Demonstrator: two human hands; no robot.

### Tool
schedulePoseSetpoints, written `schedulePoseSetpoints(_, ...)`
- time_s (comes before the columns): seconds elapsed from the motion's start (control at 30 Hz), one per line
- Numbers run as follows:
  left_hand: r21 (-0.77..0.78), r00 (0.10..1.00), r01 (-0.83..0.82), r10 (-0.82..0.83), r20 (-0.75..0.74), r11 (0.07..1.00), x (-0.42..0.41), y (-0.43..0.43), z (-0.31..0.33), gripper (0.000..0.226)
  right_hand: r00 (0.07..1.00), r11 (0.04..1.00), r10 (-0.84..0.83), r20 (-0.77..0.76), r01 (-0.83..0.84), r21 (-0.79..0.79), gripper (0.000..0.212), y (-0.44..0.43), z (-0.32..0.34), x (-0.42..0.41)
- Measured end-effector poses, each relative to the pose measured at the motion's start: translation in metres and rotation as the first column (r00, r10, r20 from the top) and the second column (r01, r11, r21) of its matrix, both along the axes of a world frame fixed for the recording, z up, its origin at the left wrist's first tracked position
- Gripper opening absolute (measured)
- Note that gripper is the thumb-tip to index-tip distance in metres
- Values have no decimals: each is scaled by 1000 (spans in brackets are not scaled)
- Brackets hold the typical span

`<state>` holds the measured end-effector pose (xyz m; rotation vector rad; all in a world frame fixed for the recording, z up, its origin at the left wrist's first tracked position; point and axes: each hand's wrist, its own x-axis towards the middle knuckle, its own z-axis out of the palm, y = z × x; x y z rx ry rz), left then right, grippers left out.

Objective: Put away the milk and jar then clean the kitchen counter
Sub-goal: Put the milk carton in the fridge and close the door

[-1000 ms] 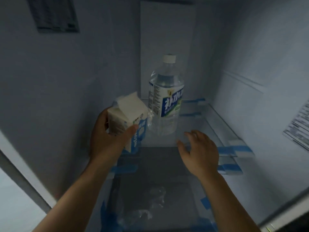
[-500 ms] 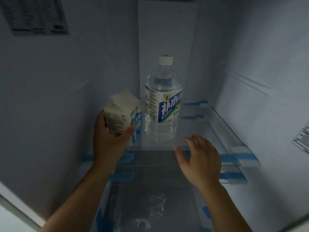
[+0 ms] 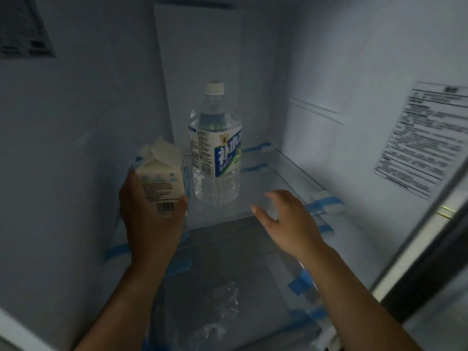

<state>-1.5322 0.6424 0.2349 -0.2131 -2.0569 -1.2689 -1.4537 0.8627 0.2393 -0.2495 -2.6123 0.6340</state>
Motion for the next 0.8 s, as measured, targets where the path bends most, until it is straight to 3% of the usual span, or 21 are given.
schedulePoseSetpoints(0.17, -176, 994, -19, 0, -106, 984, 16, 6, 8, 97, 986, 991, -104, -130, 92, -97, 57, 9, 31, 67)
schedulePoseSetpoints(0.27, -189, 982, -17, -19, -188, 982, 38, 23, 24, 91, 965, 985, -168, -203, 156, -77, 54, 12, 52, 117)
schedulePoseSetpoints(0.37, -219, 943, 203, -251, -218, 954, 77, 55, 38, 82, 925, 970, -238, -297, 242, -21, 52, 15, 69, 174)
schedulePoseSetpoints(0.47, -308, 821, 483, -546, -167, 820, 135, 105, 46, 62, 897, 946, -302, -322, 324, 18, 55, 25, 76, 237)
schedulePoseSetpoints(0.57, -475, 545, 703, -830, -119, 529, 209, 157, 41, 51, 866, 891, -435, -246, 453, 18, 48, 40, 68, 311)
schedulePoseSetpoints(0.63, -541, 390, 764, -920, -46, 351, 250, 182, 34, 49, 817, 825, -548, -180, 563, 44, 45, 48, 61, 362)
schedulePoseSetpoints(0.7, -593, 375, 741, -927, -23, 315, 277, 196, 25, 42, 796, 799, -593, -120, 600, 32, 39, 54, 56, 405)
schedulePoseSetpoints(0.8, -609, 429, 701, -901, -57, 372, 291, 206, 17, 35, 807, 801, -590, -38, 590, 101, 22, 55, 47, 444)
